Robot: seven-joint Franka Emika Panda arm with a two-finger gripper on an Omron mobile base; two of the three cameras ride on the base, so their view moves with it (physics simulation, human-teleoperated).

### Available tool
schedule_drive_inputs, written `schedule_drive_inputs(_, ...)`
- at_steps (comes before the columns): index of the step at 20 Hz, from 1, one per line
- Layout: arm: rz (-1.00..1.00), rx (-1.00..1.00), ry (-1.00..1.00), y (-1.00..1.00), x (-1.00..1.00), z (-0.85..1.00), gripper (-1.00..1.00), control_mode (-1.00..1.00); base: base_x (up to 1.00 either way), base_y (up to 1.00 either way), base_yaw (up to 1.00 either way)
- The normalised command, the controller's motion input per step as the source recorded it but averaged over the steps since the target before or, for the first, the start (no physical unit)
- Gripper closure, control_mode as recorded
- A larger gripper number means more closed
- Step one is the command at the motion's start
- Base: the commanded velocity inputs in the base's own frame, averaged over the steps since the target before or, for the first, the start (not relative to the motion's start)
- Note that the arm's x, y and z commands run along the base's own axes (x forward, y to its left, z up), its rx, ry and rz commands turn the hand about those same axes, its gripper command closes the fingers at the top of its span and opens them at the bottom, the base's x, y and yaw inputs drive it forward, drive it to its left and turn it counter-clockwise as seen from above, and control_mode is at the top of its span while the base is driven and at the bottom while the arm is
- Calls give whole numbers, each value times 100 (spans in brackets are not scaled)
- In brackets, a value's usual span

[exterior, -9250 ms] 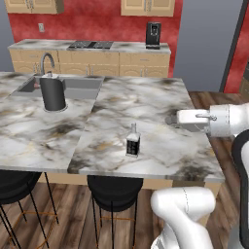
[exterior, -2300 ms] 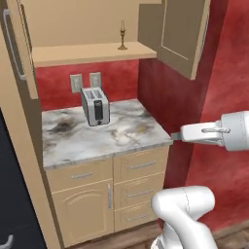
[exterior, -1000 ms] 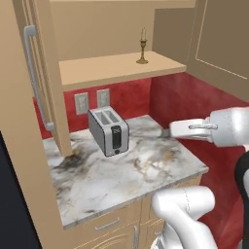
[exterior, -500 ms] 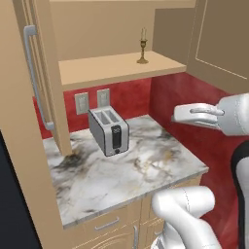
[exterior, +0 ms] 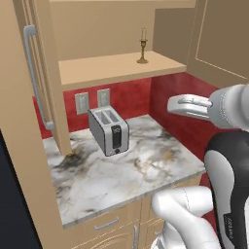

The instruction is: Get the candle and the liquor from the cabinet and move them to the dining counter.

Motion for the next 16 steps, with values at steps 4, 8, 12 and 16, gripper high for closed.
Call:
schedule_drive_inputs(4, -7, -20, -8, -45, 10, 28, -100, -100, 0, 0, 0)
schedule_drive_inputs(8, -4, -21, -9, -41, 6, 23, -100, -100, 0, 0, 0)
schedule_drive_inputs(12, -1, -16, -11, -24, 1, 12, -100, -100, 0, 0, 0)
schedule_drive_inputs(16, 0, -8, -19, 0, 6, 0, -100, -100, 0, 0, 0)
